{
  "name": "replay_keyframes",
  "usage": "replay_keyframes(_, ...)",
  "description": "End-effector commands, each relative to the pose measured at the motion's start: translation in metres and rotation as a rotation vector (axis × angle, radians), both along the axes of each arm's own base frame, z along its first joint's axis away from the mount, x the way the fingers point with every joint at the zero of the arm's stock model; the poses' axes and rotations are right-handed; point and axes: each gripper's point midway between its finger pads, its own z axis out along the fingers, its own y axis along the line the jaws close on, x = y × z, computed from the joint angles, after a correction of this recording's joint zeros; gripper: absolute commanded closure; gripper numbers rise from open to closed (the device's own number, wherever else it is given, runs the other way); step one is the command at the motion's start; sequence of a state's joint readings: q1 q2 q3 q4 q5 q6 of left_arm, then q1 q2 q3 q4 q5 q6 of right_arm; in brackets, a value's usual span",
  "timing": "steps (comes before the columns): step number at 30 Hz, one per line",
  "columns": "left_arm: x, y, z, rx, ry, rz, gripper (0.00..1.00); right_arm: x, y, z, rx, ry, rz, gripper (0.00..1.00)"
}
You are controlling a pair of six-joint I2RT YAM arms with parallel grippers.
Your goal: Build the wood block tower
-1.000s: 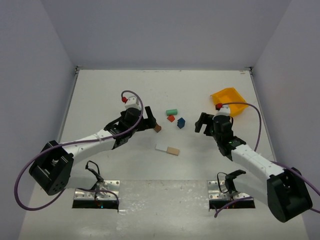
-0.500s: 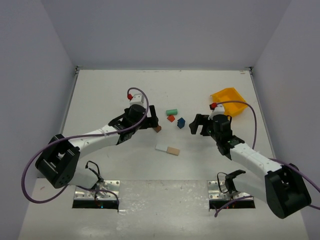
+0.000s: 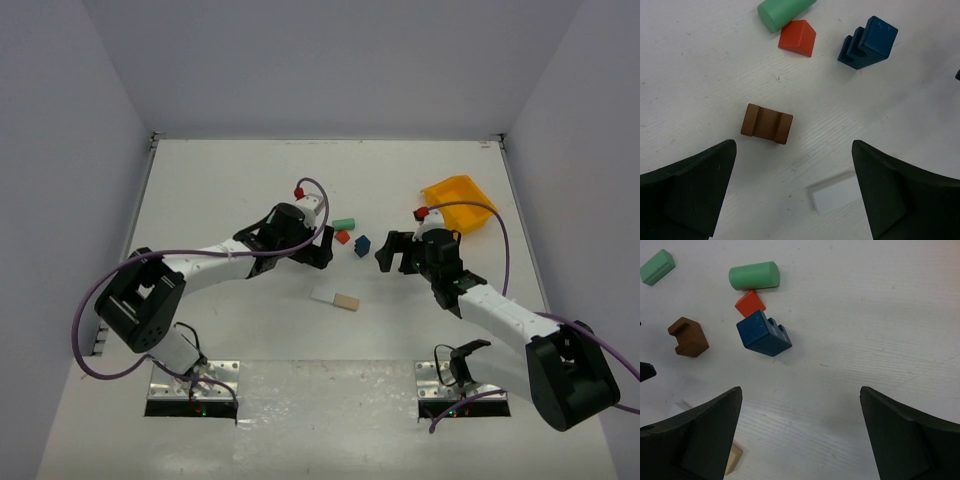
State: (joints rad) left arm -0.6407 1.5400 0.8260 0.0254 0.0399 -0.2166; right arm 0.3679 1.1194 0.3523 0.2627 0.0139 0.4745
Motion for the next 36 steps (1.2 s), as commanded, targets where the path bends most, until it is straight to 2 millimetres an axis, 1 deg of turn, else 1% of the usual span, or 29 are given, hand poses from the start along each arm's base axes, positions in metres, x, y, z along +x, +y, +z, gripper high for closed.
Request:
replay_keyframes(1, 0.021, -0.014, 0.017, 0.012, -0.091, -0.074, 0.00, 0.017, 0.007, 0.030, 0.027, -0.098, 0.013, 0.01)
replay_keyframes(2, 0.024, -0.014, 0.016, 0.029, -0.090, -0.068, 0.00, 0.017, 0.007, 0.029, 0.025, -0.098, 0.014, 0.01)
replay_keyframes(5, 0.029, -0.015, -0.002, 0.075, -0.043, -0.068, 0.00, 0.018, 0.007, 0.028, 0.020, -0.091, 0.015, 0.01)
replay_keyframes(8, 0.031, -0.009, -0.016, 0.128, -0.003, -0.049, 0.00, 0.018, 0.007, 0.027, 0.020, -0.086, 0.014, 0.01)
replay_keyframes(10, 0.033, -0.007, -0.020, 0.148, 0.004, -0.034, 0.00, 0.018, 0.007, 0.027, 0.018, -0.085, 0.014, 0.01)
replay_keyframes(13, 0.038, 0.004, -0.023, 0.197, -0.010, 0.014, 0.00, 0.018, 0.006, 0.026, 0.015, -0.077, 0.013, 0.01)
replay_keyframes(16, 0.039, 0.005, -0.022, 0.196, -0.021, 0.013, 0.02, 0.018, 0.007, 0.027, 0.016, -0.080, 0.015, 0.01)
replay_keyframes(20, 0.036, -0.003, -0.031, 0.186, -0.001, -0.032, 0.14, 0.018, 0.007, 0.027, 0.015, -0.080, 0.016, 0.01)
replay_keyframes(22, 0.036, -0.005, -0.034, 0.186, 0.001, -0.049, 0.17, 0.018, 0.007, 0.026, 0.011, -0.078, 0.017, 0.01)
replay_keyframes(24, 0.038, -0.006, -0.039, 0.194, 0.006, -0.058, 0.28, 0.018, 0.007, 0.027, 0.009, -0.078, 0.018, 0.01)
replay_keyframes(25, 0.038, -0.006, -0.041, 0.198, 0.009, -0.059, 0.32, 0.018, 0.006, 0.026, 0.009, -0.077, 0.018, 0.01)
replay_keyframes(29, 0.040, -0.007, -0.042, 0.199, 0.010, -0.059, 0.42, 0.018, 0.006, 0.026, 0.007, -0.076, 0.018, 0.01)
replay_keyframes(31, 0.039, -0.008, -0.042, 0.193, 0.011, -0.062, 0.52, 0.018, 0.006, 0.026, 0.007, -0.075, 0.017, 0.01)
replay_keyframes(34, 0.038, -0.011, -0.036, 0.170, 0.003, -0.064, 0.61, 0.018, 0.006, 0.027, 0.008, -0.079, 0.018, 0.01)
replay_keyframes(36, 0.034, -0.015, -0.033, 0.143, 0.006, -0.085, 0.64, 0.017, 0.007, 0.027, 0.010, -0.081, 0.024, 0.01)
